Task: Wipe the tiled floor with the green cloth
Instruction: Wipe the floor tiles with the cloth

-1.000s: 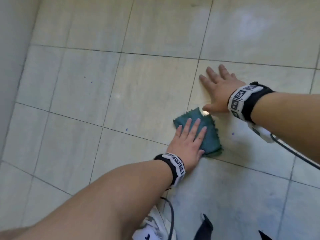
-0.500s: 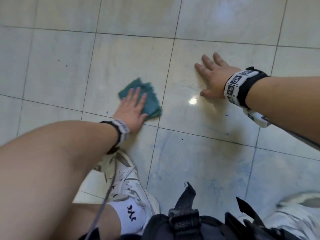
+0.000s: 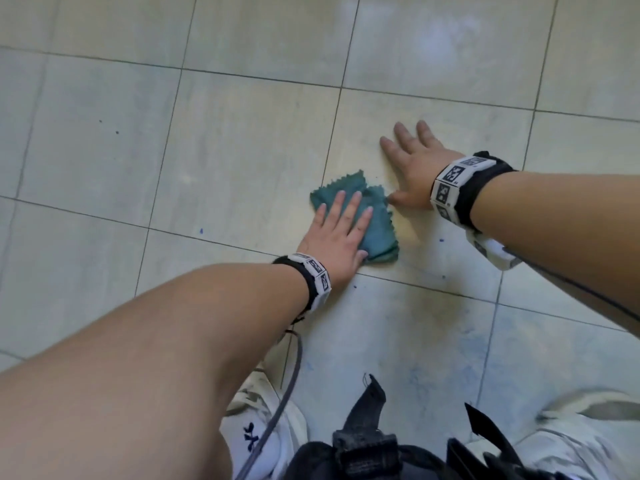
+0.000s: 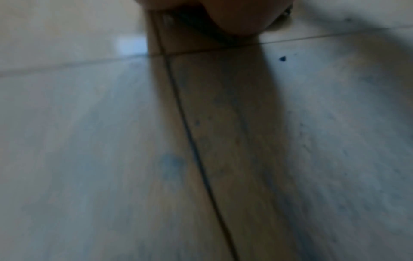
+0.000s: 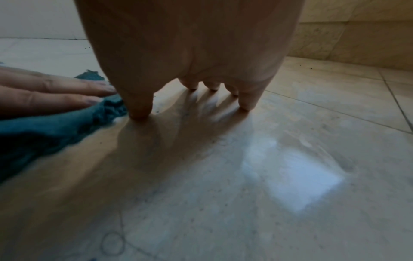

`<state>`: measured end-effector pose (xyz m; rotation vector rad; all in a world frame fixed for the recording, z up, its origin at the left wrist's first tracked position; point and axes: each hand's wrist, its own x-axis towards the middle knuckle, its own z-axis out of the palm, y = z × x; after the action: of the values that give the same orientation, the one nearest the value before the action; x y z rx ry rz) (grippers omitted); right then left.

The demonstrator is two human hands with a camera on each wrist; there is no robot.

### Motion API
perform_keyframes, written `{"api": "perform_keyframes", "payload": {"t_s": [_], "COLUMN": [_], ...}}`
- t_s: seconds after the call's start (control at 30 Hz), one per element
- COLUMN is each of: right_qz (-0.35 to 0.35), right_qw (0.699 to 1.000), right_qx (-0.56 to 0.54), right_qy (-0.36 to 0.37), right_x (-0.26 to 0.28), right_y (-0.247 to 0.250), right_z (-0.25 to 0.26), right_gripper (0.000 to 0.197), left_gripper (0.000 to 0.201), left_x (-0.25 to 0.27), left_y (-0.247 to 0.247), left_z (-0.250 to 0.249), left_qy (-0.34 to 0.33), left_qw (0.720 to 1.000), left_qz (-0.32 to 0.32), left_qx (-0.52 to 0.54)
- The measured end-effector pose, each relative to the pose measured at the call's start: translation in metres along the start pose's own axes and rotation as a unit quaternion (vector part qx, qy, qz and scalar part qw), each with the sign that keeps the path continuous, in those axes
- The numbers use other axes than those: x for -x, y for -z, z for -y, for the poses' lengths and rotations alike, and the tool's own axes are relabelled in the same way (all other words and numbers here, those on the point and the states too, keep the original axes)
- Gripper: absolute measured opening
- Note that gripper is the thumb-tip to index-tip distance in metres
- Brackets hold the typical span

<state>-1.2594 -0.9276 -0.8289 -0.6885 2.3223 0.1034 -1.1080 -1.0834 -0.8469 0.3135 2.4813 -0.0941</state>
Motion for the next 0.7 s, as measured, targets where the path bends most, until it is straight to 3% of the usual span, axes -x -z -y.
{"api": "perform_keyframes", "payload": {"t_s": [0.1,0.43,0.57,0.7], "right_qz": [-0.005,0.012,0.05,0.086], "right_qw": [1.0,0.999,0.997,0.995], "right_qx": [0.0,0.037,0.054,0.047], "right_qy": [0.006,0.022,0.027,0.01], "right_x": [-0.001,-0.003,0.016,0.075], "right_y": [-0.003,0.008,0.027,0.055], "right_z": [-0.003,-0.007,-0.008,-0.012], "right_gripper": [0.098,0.099,0.09,0.085], "left_gripper": [0.076,0.076,0.077,0.082], "left_x": [-0.009,-0.01,-0.003,0.032], "left_y": [0.008,0.017,0.049,0.105], "left_z": [-0.016,-0.033,-0.041,-0.048], "left_qy": [-0.042,-0.008,0.008,0.046], "left_qw": [0.999,0.999,0.994,0.986], "left_qz": [0.006,0.038,0.109,0.148], "left_qx": [-0.017,0.009,0.025,0.068]}}
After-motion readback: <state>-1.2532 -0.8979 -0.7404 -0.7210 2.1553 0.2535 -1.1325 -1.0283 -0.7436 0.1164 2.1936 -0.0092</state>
